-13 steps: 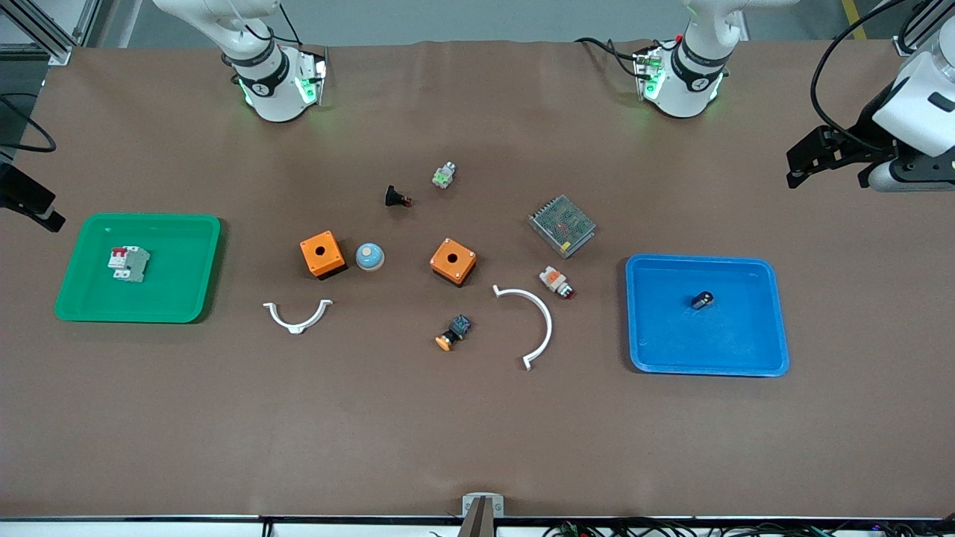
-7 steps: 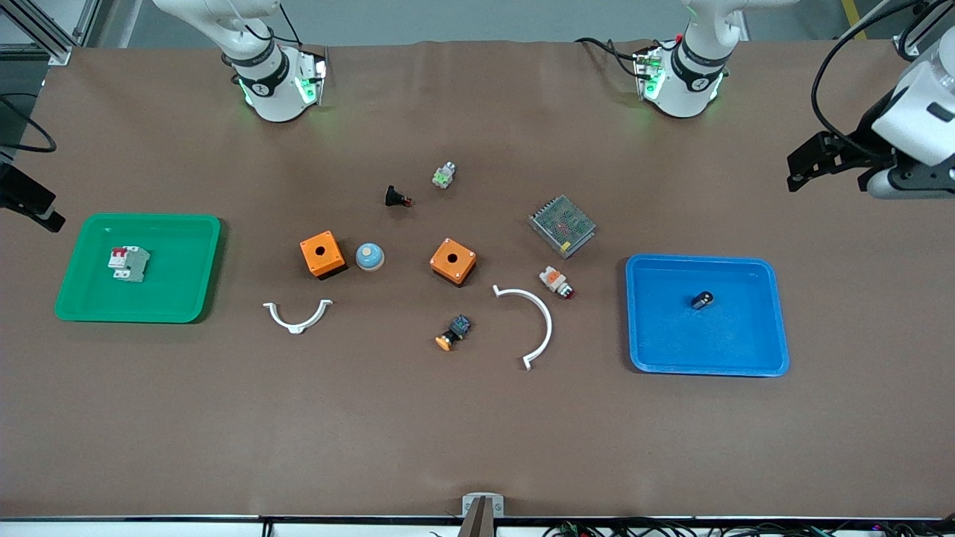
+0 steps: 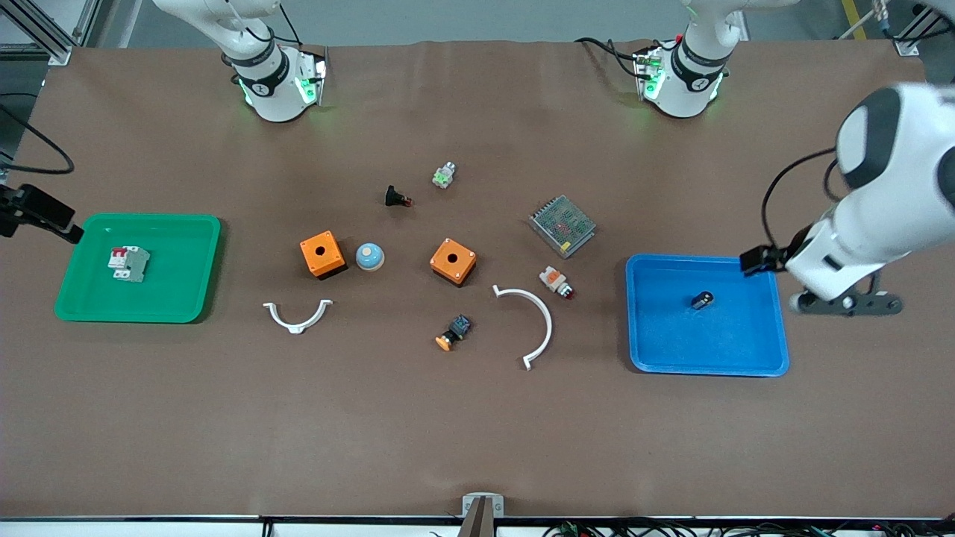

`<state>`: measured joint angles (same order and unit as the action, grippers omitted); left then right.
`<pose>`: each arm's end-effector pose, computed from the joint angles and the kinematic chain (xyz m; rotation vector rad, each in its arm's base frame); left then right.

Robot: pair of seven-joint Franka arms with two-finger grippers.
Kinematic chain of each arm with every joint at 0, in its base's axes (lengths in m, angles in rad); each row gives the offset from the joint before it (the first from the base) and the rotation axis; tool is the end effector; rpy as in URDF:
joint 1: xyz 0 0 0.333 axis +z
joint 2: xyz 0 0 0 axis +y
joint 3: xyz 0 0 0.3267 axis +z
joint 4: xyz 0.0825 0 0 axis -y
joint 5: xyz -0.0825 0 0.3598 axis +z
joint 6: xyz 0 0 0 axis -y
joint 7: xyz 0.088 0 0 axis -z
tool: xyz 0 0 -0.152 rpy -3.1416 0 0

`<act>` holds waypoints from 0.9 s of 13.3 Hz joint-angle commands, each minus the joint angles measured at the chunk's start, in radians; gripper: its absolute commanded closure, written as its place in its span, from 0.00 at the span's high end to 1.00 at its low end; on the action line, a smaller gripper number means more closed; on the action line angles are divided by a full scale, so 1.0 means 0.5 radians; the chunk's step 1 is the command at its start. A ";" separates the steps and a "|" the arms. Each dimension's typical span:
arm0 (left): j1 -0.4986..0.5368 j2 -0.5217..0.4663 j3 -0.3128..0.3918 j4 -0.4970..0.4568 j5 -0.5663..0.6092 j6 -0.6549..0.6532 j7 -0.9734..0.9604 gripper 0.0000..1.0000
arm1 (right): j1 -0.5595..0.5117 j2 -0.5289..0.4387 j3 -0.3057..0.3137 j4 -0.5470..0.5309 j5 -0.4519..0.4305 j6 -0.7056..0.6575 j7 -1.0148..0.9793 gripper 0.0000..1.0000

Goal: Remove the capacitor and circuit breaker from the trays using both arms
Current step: 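Lower the left gripper onto the black capacitor in the blue tray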

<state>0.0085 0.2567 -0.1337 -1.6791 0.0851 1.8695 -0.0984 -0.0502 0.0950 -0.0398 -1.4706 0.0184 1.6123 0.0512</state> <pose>0.6031 -0.0600 0.4205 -3.0860 0.0790 0.0897 0.5655 -0.0472 0.5871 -3.1192 0.2207 -0.0736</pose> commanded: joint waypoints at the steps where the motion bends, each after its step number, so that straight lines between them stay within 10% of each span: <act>1: 0.035 -0.020 -0.012 -0.359 0.023 0.411 0.016 1.00 | -0.187 0.128 0.009 0.002 0.003 -0.138 -0.138 1.00; 12: 0.087 0.428 -0.015 -0.661 0.026 1.075 0.025 0.73 | -0.752 0.408 0.012 -0.540 -0.157 0.462 -0.787 1.00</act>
<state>0.0415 0.4452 -0.1333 -2.0101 0.0852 2.3886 -0.0984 -0.4002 0.3273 -0.0519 -1.6403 -0.0488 1.7757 -0.3291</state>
